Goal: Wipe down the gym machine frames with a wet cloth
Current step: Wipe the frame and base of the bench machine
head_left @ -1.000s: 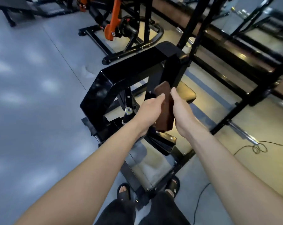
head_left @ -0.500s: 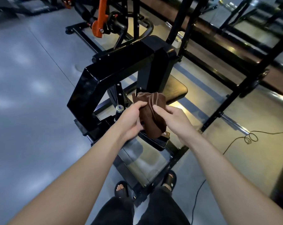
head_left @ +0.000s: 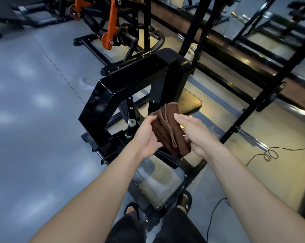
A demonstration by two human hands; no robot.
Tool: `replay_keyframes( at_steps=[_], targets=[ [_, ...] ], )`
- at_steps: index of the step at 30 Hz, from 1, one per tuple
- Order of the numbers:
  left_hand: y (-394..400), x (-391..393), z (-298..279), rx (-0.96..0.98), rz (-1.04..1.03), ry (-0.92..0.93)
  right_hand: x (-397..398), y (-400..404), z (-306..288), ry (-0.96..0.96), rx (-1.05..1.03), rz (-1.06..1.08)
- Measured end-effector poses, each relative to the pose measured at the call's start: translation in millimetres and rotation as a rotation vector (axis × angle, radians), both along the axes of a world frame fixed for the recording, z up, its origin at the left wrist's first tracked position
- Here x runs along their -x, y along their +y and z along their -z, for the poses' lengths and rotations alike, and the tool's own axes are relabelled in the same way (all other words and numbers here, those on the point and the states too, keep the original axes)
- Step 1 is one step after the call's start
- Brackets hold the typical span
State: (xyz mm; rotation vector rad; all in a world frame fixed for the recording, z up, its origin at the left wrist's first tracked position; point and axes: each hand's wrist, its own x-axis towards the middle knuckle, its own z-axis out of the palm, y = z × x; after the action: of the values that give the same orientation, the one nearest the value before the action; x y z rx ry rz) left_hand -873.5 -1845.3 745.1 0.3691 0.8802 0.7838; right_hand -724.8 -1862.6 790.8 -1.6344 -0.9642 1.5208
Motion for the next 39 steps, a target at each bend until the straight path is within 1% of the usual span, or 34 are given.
replay_keyframes(
  at_steps=[2,4,5,8,11,15,17,19,21,22,23,25,28,30,32,36,37,38,39],
  targets=[
    [-3.5,-0.5,2.1,-0.029,0.053,-0.03,4.2,1.1,-0.7,-0.07,-0.034,-0.006],
    [-5.3,-3.5,5.1,-0.043,0.086,0.027,2.2,2.4,1.0,-0.199,-0.095,-0.03],
    [-4.4,-5.2,9.5,-0.03,0.07,0.059,-0.2,3.5,1.7,-0.25,-0.121,-0.029],
    [-0.2,-4.8,21.1,0.072,-0.062,0.118,-11.7,7.5,1.7,-0.393,-0.154,-0.001],
    [1.3,1.5,24.6,0.155,-0.142,0.078,-24.1,12.8,-0.1,-0.5,-0.206,0.002],
    [-1.6,3.6,24.2,0.187,-0.132,0.033,-31.3,17.3,0.7,-0.739,-0.341,-0.085],
    [-2.7,2.5,24.9,0.195,-0.12,0.091,-32.5,20.1,2.8,-0.735,-0.373,-0.071],
    [-2.8,2.7,27.4,0.182,-0.118,0.246,-31.9,22.5,2.7,-0.708,-0.4,-0.058],
    [-2.8,4.1,32.9,0.133,-0.154,0.403,-27.3,19.9,0.1,-0.735,-0.429,-0.081],
    [-1.9,3.8,37.3,0.099,-0.171,0.446,-23.4,16.8,-0.9,-0.761,-0.434,-0.101],
    [-1.6,2.7,39.2,0.072,-0.17,0.444,-17.5,13.2,-0.8,-0.781,-0.432,-0.118],
    [-3.5,-2.1,36.4,0.068,-0.125,0.31,-1.2,4.7,4.7,-0.785,-0.437,-0.167],
    [-4.7,-6.1,29.9,0.086,-0.097,0.08,23.4,-3.7,23.3,-0.673,-0.436,-0.262],
    [-3.4,-3.9,28.6,0.06,-0.083,0.015,26.8,-1.1,33.5,-0.617,-0.435,-0.245],
    [-2.0,0.9,26.5,0.015,-0.088,0.015,20.2,6.3,37.5,-0.646,-0.431,-0.18],
    [6.3,7.0,15.7,-0.027,-0.117,0.101,3.7,19.9,40.9,-0.835,-0.348,-0.139],
    [8.8,8.4,10.9,-0.027,-0.116,0.128,4.3,21.8,39.8,-0.827,-0.34,-0.13],
    [12.5,9.8,3.6,-0.034,-0.114,0.147,6.0,23.7,33.6,-0.771,-0.326,-0.122],
    [16.3,10.9,-4.5,-0.046,-0.119,0.162,8.1,25.0,25.4,-0.663,-0.288,-0.122]
  ],
)
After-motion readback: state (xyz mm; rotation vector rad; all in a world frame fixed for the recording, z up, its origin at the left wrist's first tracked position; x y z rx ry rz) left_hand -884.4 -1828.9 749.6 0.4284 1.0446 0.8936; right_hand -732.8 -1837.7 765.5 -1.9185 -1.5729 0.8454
